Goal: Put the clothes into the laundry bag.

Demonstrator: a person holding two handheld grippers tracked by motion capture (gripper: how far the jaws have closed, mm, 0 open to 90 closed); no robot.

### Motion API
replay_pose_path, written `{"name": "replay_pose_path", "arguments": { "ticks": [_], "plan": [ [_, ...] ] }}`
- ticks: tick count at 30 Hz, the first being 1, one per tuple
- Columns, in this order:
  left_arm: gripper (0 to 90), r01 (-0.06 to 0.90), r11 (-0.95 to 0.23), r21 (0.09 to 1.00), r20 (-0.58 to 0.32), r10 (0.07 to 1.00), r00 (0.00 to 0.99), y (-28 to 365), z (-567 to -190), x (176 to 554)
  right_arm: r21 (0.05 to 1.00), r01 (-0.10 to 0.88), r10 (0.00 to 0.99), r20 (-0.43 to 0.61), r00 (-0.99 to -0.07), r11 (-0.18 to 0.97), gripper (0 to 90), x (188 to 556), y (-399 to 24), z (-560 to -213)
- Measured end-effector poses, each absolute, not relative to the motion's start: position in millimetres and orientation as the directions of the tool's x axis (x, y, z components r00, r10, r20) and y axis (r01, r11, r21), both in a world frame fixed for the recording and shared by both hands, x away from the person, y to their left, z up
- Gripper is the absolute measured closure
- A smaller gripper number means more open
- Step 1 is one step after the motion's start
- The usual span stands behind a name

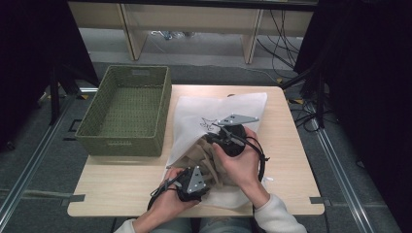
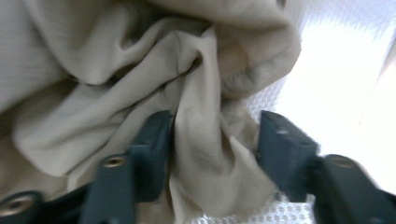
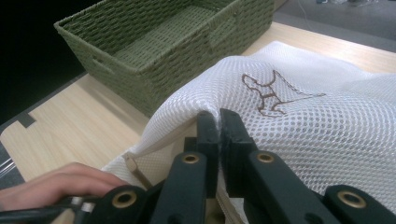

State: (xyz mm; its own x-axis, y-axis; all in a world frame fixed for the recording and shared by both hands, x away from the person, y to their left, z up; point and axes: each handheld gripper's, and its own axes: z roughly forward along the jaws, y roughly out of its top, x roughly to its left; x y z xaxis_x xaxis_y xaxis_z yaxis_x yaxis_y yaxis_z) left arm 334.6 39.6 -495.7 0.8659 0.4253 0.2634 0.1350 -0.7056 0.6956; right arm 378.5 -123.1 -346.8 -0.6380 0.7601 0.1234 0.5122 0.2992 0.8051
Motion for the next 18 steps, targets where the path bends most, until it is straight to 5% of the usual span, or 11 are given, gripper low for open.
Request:
{"name": "replay_pose_path", "arguments": {
  "ticks": [8, 18],
  "plan": [
    [85.0, 0.139, -0.734, 0.665, 0.279, 0.416, 0.865, 28.9, -501.9, 349.0, 0.801, 0.51, 0.747, 0.123, -0.653, 0.314, 88.1, 378.2, -120.4, -348.3],
    [88.8, 0.109, -0.637, 0.763, 0.306, 0.504, 0.808, 26.9, -473.4, 366.7, 0.818, 0.491, 0.734, 0.132, -0.667, 0.3, 88.3, 372.8, -115.4, -345.3]
  ]
}}
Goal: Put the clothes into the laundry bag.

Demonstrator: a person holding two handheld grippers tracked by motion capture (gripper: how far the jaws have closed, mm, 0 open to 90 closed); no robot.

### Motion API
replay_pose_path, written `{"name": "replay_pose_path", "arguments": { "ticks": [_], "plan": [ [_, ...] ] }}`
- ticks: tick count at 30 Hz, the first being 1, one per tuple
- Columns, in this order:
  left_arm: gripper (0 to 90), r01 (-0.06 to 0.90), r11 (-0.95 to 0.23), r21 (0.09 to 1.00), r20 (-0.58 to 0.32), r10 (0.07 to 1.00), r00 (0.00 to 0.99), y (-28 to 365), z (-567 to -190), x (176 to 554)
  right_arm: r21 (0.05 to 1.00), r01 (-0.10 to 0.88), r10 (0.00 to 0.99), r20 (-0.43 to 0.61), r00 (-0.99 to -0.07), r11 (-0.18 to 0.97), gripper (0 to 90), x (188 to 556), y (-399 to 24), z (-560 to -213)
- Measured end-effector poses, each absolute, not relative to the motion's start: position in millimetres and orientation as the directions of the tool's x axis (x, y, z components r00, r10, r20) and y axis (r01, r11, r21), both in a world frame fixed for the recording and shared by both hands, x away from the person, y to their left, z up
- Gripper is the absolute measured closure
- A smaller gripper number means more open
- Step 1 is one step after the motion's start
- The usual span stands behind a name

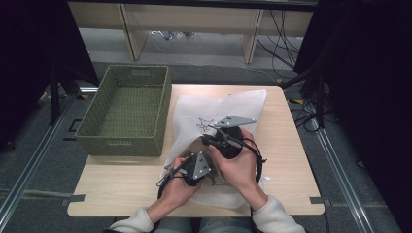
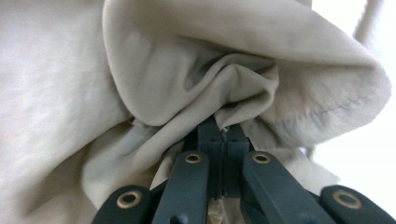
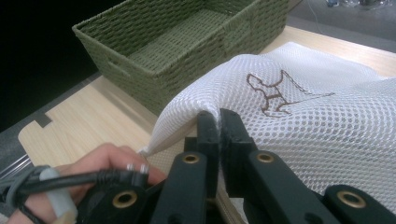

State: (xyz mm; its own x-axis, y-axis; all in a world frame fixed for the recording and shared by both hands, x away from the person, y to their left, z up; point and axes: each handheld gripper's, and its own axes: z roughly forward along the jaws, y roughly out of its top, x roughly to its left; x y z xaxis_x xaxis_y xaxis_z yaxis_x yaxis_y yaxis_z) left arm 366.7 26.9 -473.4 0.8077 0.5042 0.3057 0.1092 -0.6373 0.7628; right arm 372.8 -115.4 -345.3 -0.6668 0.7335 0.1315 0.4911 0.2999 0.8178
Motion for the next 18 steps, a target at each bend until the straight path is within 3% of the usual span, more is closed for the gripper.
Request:
{"name": "replay_pose_path", "arguments": {
  "ticks": [5, 9, 18],
  "plan": [
    [88.5, 0.145, -0.589, 0.795, 0.27, 0.559, 0.784, 19.1, -481.9, 378.5, 0.811, 0.511, 0.746, 0.147, -0.649, 0.285, 88.3, 375.0, -117.9, -347.2],
    [86.6, 0.121, -0.645, 0.754, 0.323, 0.525, 0.787, 14.5, -493.3, 385.7, 0.807, 0.514, 0.759, 0.133, -0.637, 0.29, 88.2, 378.2, -120.5, -349.3],
    [85.2, 0.11, -0.651, 0.751, 0.334, 0.518, 0.788, 10.8, -497.6, 390.4, 0.791, 0.545, 0.761, 0.164, -0.628, 0.279, 88.1, 380.4, -120.0, -352.7]
  ]
}}
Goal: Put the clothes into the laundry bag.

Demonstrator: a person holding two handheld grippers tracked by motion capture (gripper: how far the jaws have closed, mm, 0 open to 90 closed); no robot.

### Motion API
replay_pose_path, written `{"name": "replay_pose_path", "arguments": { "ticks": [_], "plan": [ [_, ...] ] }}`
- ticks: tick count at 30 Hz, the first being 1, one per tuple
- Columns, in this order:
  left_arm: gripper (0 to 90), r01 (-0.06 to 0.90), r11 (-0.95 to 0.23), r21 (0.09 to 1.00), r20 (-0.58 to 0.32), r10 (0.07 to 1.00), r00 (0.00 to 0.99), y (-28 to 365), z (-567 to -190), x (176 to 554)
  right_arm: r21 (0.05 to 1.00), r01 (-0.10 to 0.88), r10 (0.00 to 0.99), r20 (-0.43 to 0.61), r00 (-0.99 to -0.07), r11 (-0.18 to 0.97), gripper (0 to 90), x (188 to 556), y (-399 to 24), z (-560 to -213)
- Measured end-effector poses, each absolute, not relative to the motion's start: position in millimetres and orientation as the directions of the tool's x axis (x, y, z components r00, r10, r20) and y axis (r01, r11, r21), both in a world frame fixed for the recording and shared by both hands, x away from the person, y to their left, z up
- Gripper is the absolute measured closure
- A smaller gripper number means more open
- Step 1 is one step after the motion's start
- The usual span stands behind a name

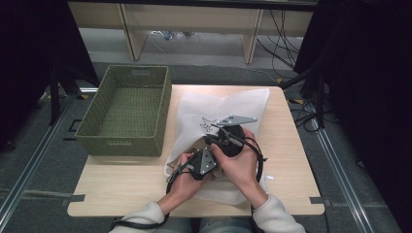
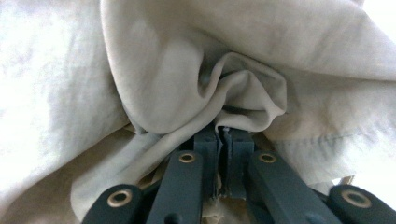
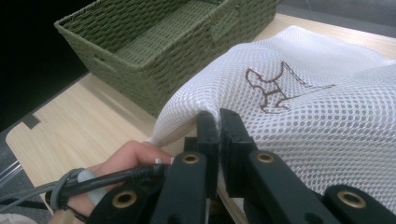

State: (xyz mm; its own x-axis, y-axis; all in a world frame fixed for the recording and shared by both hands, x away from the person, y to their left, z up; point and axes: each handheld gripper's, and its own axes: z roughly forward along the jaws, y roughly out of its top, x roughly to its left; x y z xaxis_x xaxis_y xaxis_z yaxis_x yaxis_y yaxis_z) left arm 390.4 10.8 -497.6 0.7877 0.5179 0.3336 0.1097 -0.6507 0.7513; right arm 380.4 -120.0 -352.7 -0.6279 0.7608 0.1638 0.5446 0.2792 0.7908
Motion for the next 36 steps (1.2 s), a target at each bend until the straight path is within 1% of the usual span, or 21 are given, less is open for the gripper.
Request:
{"name": "replay_pose_path", "arguments": {
  "ticks": [1, 2, 4, 5, 6, 8, 9, 11, 12, 13, 14, 15, 17, 22, 23, 25, 26, 28, 30, 31, 36],
  "plan": [
    [85.2, 0.11, -0.651, 0.751, 0.333, 0.517, 0.789, 10.7, -497.9, 390.4, 0.798, 0.53, 0.753, 0.153, -0.64, 0.288, 88.1, 382.2, -120.7, -353.5],
    [84.9, 0.11, -0.655, 0.747, 0.333, 0.513, 0.791, 10.7, -498.2, 390.3, 0.79, 0.552, 0.76, 0.179, -0.624, 0.268, 88.1, 381.1, -119.8, -353.5],
    [82.1, 0.109, -0.656, 0.746, 0.326, 0.504, 0.8, 10.6, -499.5, 389.2, 0.796, 0.531, 0.753, 0.151, -0.64, 0.292, 88.1, 383.1, -121.7, -353.9],
    [79.1, 0.108, -0.664, 0.74, 0.32, 0.489, 0.812, 11.6, -499.8, 388.7, 0.795, 0.53, 0.756, 0.147, -0.638, 0.293, 88.0, 383.5, -121.9, -354.2],
    [75.4, 0.108, -0.657, 0.746, 0.325, 0.5, 0.803, 12.6, -499.6, 387.2, 0.788, 0.547, 0.763, 0.161, -0.626, 0.282, 88.0, 383.2, -122.4, -354.1],
    [66.9, 0.123, -0.643, 0.756, 0.285, 0.492, 0.823, 15.1, -498.7, 383.9, 0.794, 0.532, 0.758, 0.145, -0.636, 0.294, 87.9, 385.3, -124.2, -354.8],
    [62.1, 0.119, -0.642, 0.757, 0.28, 0.483, 0.83, 16.3, -497.9, 382.8, 0.79, 0.549, 0.764, 0.169, -0.623, 0.273, 87.9, 384.9, -123.2, -355.6],
    [54.8, 0.113, -0.626, 0.772, 0.269, 0.483, 0.833, 21.2, -493.4, 376.9, 0.787, 0.548, 0.762, 0.162, -0.627, 0.284, 87.8, 385.9, -124.9, -355.3],
    [52.5, 0.128, -0.57, 0.811, 0.238, 0.522, 0.819, 21.6, -493.0, 372.2, 0.788, 0.548, 0.767, 0.159, -0.622, 0.281, 87.8, 385.8, -125.4, -354.8],
    [49.7, 0.128, -0.563, 0.816, 0.233, 0.525, 0.819, 23.6, -491.1, 369.8, 0.788, 0.549, 0.767, 0.161, -0.621, 0.279, 87.8, 385.7, -125.8, -354.4],
    [48.0, 0.128, -0.562, 0.817, 0.232, 0.524, 0.82, 28.2, -487.5, 365.5, 0.786, 0.552, 0.769, 0.162, -0.619, 0.279, 87.8, 385.5, -126.0, -354.2],
    [46.4, 0.122, -0.599, 0.791, 0.252, 0.501, 0.828, 33.9, -483.3, 362.4, 0.788, 0.549, 0.769, 0.159, -0.619, 0.279, 87.8, 385.8, -126.2, -354.1],
    [43.9, 0.124, -0.601, 0.79, 0.249, 0.498, 0.831, 40.6, -480.2, 356.0, 0.787, 0.551, 0.769, 0.161, -0.619, 0.279, 87.8, 386.0, -126.2, -354.3],
    [38.3, 0.114, -0.668, 0.735, 0.27, 0.442, 0.855, 47.8, -485.2, 344.6, 0.781, 0.559, 0.775, 0.161, -0.611, 0.279, 87.8, 385.8, -124.3, -355.6],
    [38.2, 0.118, -0.659, 0.743, 0.262, 0.448, 0.855, 45.9, -489.6, 343.4, 0.783, 0.551, 0.765, 0.157, -0.625, 0.29, 87.7, 386.7, -124.1, -356.3],
    [38.9, 0.118, -0.689, 0.716, 0.271, 0.429, 0.862, 43.2, -495.1, 345.7, 0.781, 0.55, 0.767, 0.149, -0.625, 0.297, 87.7, 386.9, -123.6, -357.0],
    [39.9, 0.109, -0.701, 0.705, 0.301, 0.435, 0.849, 41.8, -498.0, 347.7, 0.768, 0.575, 0.771, 0.175, -0.613, 0.282, 87.7, 385.1, -122.0, -356.9],
    [44.1, 0.119, -0.715, 0.689, 0.299, 0.43, 0.852, 37.8, -504.8, 352.2, 0.776, 0.558, 0.766, 0.16, -0.622, 0.292, 87.7, 386.8, -122.6, -358.2],
    [50.9, 0.135, -0.718, 0.683, 0.289, 0.436, 0.853, 35.0, -508.5, 356.3, 0.765, 0.575, 0.768, 0.171, -0.617, 0.29, 87.7, 386.1, -122.6, -357.8],
    [55.0, 0.152, -0.699, 0.698, 0.245, 0.434, 0.867, 32.3, -510.3, 358.0, 0.77, 0.568, 0.768, 0.165, -0.619, 0.292, 87.7, 386.7, -123.1, -358.3],
    [74.9, 0.152, -0.717, 0.68, 0.255, 0.426, 0.868, 28.0, -506.3, 366.0, 0.766, 0.57, 0.769, 0.161, -0.619, 0.298, 87.7, 387.0, -123.0, -358.7]
  ]
}}
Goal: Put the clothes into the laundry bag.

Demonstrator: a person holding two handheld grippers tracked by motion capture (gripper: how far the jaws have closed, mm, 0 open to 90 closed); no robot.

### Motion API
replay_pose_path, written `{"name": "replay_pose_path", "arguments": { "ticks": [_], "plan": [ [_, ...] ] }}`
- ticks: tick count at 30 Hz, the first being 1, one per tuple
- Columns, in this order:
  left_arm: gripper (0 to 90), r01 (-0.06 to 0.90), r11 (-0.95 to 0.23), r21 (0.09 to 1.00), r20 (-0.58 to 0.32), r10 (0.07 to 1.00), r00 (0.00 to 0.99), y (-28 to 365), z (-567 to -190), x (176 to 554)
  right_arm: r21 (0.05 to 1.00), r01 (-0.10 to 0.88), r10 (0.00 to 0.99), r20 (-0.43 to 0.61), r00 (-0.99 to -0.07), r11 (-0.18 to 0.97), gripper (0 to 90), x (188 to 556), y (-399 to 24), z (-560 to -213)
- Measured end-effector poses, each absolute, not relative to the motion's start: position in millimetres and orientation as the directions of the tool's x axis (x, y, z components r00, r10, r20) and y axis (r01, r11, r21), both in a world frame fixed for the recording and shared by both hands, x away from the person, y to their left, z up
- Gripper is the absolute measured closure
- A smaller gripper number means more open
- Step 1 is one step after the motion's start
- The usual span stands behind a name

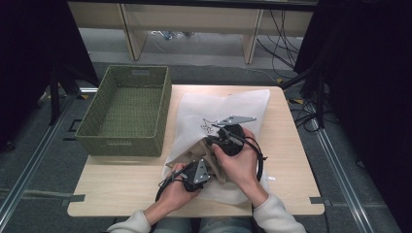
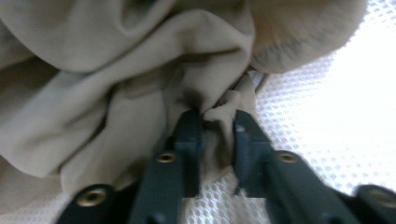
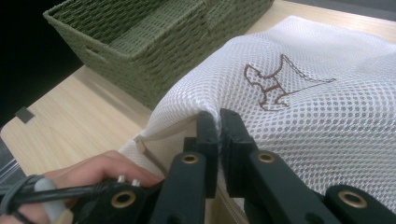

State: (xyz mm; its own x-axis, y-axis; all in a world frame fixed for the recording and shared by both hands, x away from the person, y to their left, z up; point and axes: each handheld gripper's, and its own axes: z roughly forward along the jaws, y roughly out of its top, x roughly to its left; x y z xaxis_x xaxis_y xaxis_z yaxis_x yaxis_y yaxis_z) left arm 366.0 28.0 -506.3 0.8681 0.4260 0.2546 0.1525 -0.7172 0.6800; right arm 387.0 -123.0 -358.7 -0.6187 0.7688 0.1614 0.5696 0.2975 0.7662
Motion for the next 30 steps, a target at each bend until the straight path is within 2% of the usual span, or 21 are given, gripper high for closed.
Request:
{"name": "replay_pose_path", "arguments": {
  "ticks": [3, 5, 11, 12, 13, 15, 21, 22, 26, 30],
  "plan": [
    [85.3, 0.169, -0.699, 0.695, 0.245, 0.451, 0.858, 26.7, -503.9, 370.7, 0.764, 0.573, 0.763, 0.171, -0.624, 0.297, 87.9, 386.6, -121.6, -359.2],
    [86.7, 0.178, -0.671, 0.719, 0.24, 0.481, 0.844, 26.1, -499.6, 372.3, 0.763, 0.575, 0.758, 0.18, -0.627, 0.295, 88.0, 385.4, -120.8, -358.7],
    [87.4, 0.161, -0.62, 0.768, 0.258, 0.53, 0.808, 30.3, -481.2, 375.5, 0.778, 0.555, 0.739, 0.183, -0.648, 0.294, 88.4, 382.6, -117.4, -355.1],
    [87.4, 0.146, -0.615, 0.775, 0.288, 0.549, 0.784, 32.4, -475.3, 375.8, 0.778, 0.567, 0.741, 0.208, -0.639, 0.271, 88.4, 380.1, -115.7, -353.3],
    [87.4, 0.152, -0.577, 0.803, 0.257, 0.564, 0.785, 31.5, -472.2, 374.6, 0.788, 0.555, 0.735, 0.206, -0.646, 0.267, 88.5, 379.6, -115.9, -351.3],
    [87.4, 0.154, -0.552, 0.819, 0.259, 0.596, 0.76, 34.1, -461.7, 370.9, 0.805, 0.537, 0.722, 0.214, -0.658, 0.252, 88.6, 376.9, -114.1, -343.1],
    [87.4, 0.058, -0.489, 0.87, 0.309, 0.633, 0.71, 42.4, -428.3, 363.8, 0.851, 0.479, 0.694, 0.212, -0.688, 0.216, 88.7, 374.0, -107.0, -321.8],
    [87.4, 0.024, -0.499, 0.866, 0.347, 0.635, 0.691, 44.4, -421.1, 362.9, 0.857, 0.472, 0.696, 0.211, -0.686, 0.205, 88.7, 372.9, -105.8, -317.1],
    [87.3, -0.023, -0.486, 0.874, 0.376, 0.645, 0.665, 44.6, -406.7, 361.2, 0.874, 0.442, 0.694, 0.193, -0.694, 0.199, 88.7, 371.4, -101.9, -300.4],
    [87.0, -0.018, -0.545, 0.838, 0.416, 0.619, 0.666, 34.7, -420.2, 366.4, 0.874, 0.436, 0.712, 0.166, -0.682, 0.215, 88.7, 376.1, -100.9, -297.2]
  ]
}}
